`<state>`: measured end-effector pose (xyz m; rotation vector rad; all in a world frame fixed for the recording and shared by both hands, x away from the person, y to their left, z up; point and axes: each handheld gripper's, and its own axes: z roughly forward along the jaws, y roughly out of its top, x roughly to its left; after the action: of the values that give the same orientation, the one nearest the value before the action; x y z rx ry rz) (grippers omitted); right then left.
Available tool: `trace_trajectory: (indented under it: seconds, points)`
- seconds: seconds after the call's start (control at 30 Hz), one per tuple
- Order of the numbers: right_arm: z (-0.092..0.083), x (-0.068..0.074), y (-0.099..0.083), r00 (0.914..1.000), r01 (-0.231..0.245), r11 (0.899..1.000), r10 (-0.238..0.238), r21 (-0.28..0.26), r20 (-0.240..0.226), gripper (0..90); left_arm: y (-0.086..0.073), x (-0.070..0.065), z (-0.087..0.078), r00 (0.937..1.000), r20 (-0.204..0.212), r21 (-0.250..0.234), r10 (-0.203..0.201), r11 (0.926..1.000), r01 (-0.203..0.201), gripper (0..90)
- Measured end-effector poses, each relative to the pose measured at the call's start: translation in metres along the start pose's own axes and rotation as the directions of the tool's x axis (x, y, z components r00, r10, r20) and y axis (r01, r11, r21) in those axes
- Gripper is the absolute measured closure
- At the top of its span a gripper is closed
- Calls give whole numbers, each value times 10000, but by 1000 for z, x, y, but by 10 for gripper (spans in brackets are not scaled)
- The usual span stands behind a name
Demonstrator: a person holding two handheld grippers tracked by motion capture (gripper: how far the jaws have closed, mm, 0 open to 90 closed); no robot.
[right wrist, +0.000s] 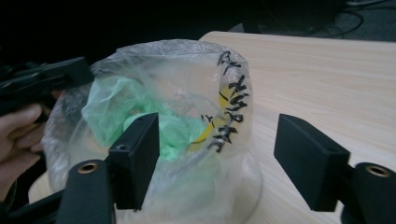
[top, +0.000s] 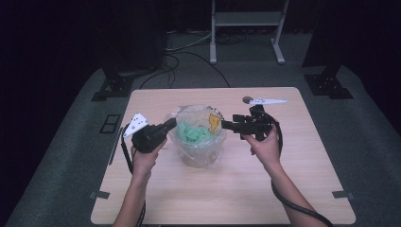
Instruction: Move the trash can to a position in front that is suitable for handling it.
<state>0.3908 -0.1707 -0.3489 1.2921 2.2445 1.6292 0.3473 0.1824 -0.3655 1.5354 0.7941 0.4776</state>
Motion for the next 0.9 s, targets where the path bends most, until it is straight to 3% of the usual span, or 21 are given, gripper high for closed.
trace_trajectory:
  seconds: [0.07,0.1,0.2,0.33,0.4,0.6,0.73,0.9]
  points:
    - [10,0,-1,9998,-196,9998,196,-80,-29,323,1,-1,-2,10000,77,-106,-36,9999,37,894]
    - [14,0,-2,9999,-68,10000,69,-62,144,325,2,0,-3,10000,75,-143,-19,9999,20,894]
    - [23,1,-5,9996,-74,10000,75,-43,282,410,2,2,-5,9998,103,-243,-150,9996,152,894]
    - [25,4,-4,9981,-162,9997,152,157,592,664,2,4,-6,9994,130,-363,-329,9988,333,894]
    - [25,7,-3,9968,-94,9999,84,122,793,724,2,4,-6,9992,168,-408,-354,9985,361,894]
    - [24,15,1,9882,282,9996,-292,88,1504,811,3,1,-7,9988,316,-524,-385,9978,401,894]
    - [23,22,5,9767,747,9969,-783,257,1999,834,3,0,-7,9980,437,-576,-450,9972,474,894]
    - [19,26,11,9811,642,9979,-648,95,1822,863,4,0,-8,9946,754,-713,-720,9944,774,893]
